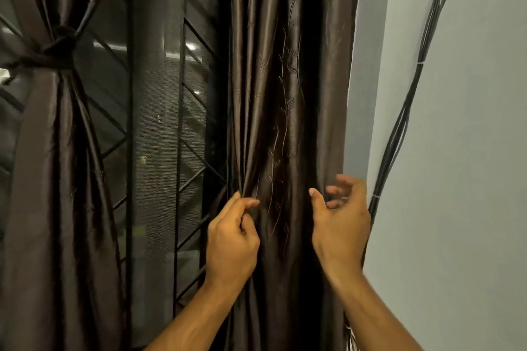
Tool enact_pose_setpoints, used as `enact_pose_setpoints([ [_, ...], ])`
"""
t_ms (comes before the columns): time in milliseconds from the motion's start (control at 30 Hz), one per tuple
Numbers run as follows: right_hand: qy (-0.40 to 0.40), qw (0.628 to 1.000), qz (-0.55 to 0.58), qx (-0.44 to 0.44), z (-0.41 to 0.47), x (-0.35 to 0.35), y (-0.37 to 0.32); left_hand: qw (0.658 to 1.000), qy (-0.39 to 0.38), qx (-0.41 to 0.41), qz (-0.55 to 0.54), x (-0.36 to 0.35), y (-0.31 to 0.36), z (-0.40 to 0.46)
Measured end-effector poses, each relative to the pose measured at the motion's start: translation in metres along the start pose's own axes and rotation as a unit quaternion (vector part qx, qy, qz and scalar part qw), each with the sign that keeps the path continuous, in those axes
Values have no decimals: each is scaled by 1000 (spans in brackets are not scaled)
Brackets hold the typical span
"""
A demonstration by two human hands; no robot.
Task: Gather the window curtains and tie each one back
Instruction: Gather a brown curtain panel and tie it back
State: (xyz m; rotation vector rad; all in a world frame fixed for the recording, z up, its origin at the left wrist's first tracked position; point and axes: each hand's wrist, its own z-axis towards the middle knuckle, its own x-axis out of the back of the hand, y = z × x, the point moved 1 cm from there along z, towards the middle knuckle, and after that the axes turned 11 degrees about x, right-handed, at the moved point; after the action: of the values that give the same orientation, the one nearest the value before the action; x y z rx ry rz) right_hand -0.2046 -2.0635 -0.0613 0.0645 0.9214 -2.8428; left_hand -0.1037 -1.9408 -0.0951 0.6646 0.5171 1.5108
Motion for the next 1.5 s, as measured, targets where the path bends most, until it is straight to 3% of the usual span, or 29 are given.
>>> enact_pose_setpoints([
  [200,-47,997,-57,0,19,-2,12,1000,-4,9,3,-5,-3,2],
  [300,-59,998,13,-2,18,3,13,1000,-4,27,7,-6,-5,6],
  [433,-133,984,118,-4,10,4,11,1000,-21,7,-3,-8,2,6],
  [600,-222,963,152,-3,5,-18,-5,997,-62,-31,-22,-21,13,-2],
  [767,-271,929,239,-81,5,-21,-13,999,-22,-29,-8,-25,10,-10],
  [900,-281,923,238,-116,11,-23,-16,997,3,-8,-78,-24,16,-16],
  [1033,-317,924,213,-22,14,-26,-20,992,-61,6,-110,-25,17,-29],
  [1133,-300,946,117,47,17,-37,-12,986,-95,20,-137,-25,14,-37],
  [1267,-277,955,89,58,21,-39,-2,982,10,65,-175,-8,8,-22],
  [1367,-282,950,122,60,21,-34,-2,986,90,120,-78,5,-9,1],
  [1433,-285,947,136,63,20,-35,-2,982,77,172,19,11,-24,18],
  [1500,-283,947,137,63,20,-36,1,979,48,198,15,16,-29,32],
])
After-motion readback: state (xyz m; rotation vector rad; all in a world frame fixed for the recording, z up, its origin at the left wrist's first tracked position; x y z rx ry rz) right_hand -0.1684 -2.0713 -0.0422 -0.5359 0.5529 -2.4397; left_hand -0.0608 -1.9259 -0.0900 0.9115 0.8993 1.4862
